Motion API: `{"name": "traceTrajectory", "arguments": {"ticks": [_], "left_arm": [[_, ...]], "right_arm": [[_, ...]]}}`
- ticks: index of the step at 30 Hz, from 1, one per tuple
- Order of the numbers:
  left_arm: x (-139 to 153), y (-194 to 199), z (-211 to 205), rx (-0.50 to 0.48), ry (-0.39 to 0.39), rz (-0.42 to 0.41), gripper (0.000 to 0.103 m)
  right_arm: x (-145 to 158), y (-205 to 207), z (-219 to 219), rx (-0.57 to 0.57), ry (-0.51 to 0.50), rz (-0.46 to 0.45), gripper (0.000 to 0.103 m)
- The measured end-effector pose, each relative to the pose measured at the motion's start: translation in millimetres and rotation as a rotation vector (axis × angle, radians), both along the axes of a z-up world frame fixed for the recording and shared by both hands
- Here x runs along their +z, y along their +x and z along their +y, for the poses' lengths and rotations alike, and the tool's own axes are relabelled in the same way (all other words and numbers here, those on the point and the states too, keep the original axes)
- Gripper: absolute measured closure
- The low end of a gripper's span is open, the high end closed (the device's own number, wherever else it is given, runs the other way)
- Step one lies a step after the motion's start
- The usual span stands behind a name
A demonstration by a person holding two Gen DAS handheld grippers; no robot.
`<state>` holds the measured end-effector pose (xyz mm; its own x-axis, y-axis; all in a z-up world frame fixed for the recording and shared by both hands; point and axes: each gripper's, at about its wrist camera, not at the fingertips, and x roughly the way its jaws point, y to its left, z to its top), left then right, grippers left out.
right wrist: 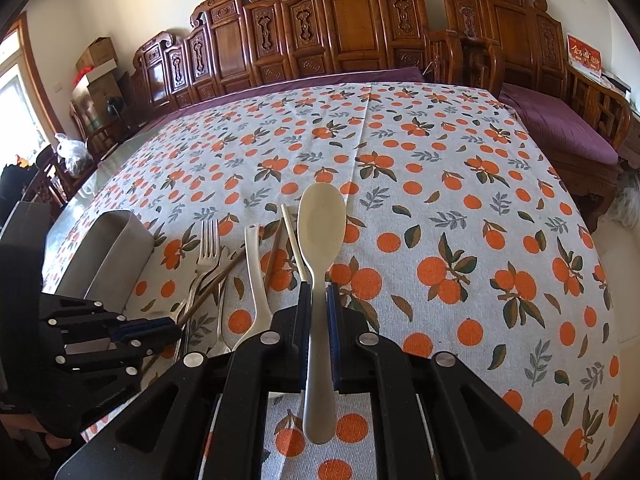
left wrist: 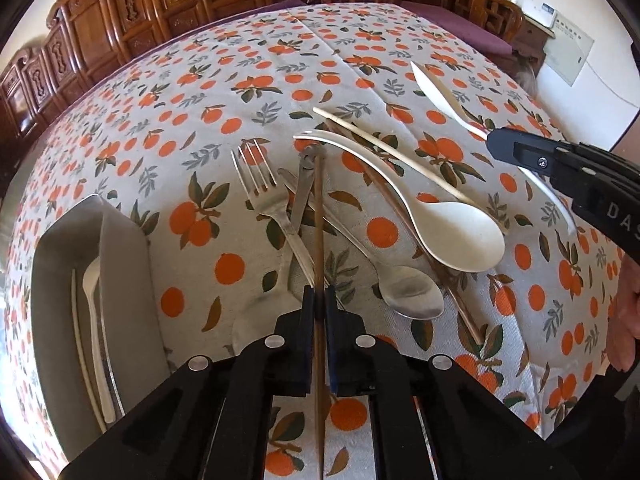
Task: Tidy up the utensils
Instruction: 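Carry the chopstick into the grey tray and open the left tool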
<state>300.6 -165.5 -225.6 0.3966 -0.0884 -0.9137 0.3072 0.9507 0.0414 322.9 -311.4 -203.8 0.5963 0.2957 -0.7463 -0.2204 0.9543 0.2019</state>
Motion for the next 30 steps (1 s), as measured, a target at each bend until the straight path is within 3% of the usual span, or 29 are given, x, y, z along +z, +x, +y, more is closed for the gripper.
{"name": "traceTrajectory", "arguments": {"ticks": [10, 21, 30], "left_arm": [[28, -17, 22, -0.003, -0.050, -0.055, 0.099], [66, -28, 74, 0.025, -0.080, -0.127, 0.099], [72, -24, 123, 0.078, -0.103, -0.155, 0.099]], "right_arm": [[5, -6, 21, 0.054, -0.013, -0.015, 0.093], [11, -18, 63, 0.157, -0.012, -0.021, 0.093], [13, -27, 91, 0.210, -0.030, -0.027, 0.093]]}}
